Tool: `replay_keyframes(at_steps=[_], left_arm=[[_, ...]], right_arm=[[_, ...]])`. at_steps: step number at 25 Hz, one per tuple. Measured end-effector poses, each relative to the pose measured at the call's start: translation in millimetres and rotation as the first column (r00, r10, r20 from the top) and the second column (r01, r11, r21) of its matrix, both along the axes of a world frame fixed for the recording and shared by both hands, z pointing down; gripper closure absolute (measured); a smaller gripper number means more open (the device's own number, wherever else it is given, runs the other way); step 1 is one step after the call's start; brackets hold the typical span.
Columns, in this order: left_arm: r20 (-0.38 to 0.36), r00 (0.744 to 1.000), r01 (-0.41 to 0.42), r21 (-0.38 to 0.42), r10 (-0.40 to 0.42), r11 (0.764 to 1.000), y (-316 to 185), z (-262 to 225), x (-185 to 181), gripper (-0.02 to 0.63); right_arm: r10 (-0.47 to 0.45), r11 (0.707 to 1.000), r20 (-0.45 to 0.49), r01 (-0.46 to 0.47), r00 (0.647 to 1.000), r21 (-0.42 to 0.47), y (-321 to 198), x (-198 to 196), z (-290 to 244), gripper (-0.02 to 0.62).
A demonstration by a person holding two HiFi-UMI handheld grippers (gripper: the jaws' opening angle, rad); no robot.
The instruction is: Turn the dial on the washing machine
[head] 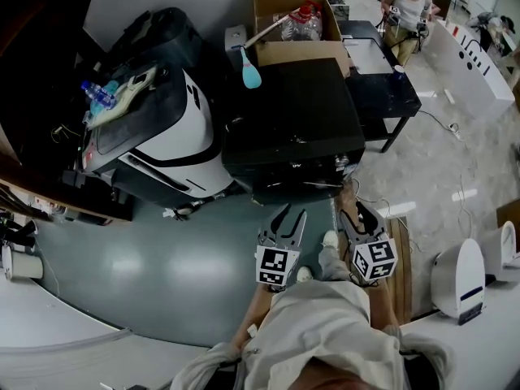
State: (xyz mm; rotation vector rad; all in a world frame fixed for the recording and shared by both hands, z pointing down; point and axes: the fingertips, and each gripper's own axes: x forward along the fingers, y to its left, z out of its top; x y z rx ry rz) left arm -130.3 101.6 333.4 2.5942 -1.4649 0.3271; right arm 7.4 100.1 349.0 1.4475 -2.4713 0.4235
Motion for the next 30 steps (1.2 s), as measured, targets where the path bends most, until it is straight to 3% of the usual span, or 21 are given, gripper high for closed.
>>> replay_keyframes(at_steps=[17, 30], left_arm=[[0.047, 0.994, 0.103, -0.075, -0.099, 0.992, -108.1, 33.9, 34.9, 0.469], [0.096, 0.983, 0.171, -0.173, -0.156, 0.97, -161.2, 86.6, 54.4, 0.465]], right_arm=[[-0.064, 0.996, -0.008, 0.063, 0.998, -0.067, -129.5, 40.3, 36.6, 0.399], [-0.081, 0.979, -0.047, 0.07, 0.996, -0.193, -193.2, 58.8, 114.5, 0.377]])
